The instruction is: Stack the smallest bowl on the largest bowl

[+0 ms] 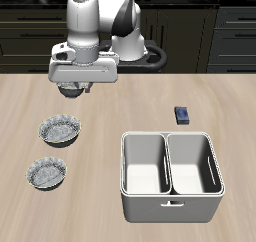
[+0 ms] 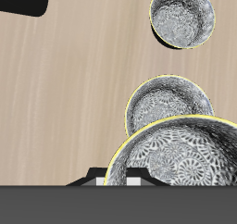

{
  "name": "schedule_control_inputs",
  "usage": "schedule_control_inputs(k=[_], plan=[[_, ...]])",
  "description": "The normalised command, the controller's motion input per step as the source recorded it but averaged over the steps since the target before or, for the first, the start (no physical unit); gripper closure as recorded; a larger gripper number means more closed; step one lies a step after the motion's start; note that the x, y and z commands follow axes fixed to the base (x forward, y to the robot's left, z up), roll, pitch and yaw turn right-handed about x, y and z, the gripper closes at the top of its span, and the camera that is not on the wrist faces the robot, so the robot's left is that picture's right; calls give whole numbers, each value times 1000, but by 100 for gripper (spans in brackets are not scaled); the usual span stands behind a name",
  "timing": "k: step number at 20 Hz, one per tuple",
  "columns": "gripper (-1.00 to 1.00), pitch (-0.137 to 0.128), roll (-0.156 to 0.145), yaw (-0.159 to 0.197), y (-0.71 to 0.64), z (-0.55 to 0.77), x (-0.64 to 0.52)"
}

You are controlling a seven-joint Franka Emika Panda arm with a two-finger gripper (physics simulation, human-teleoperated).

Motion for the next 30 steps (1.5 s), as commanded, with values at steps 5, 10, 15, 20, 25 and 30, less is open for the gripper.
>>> schedule_control_inputs(k=[5,10,15,20,25,30], plan=[[100,-27,28,11,-285,93,102],[100,-19,11,-3,-163,88,152],[100,-24,-46,7,-200,40,176],[100,13,-26,-2,-80,-103,96],[100,28,1,-4,137,-224,57],[100,26,16,18,166,-241,53]])
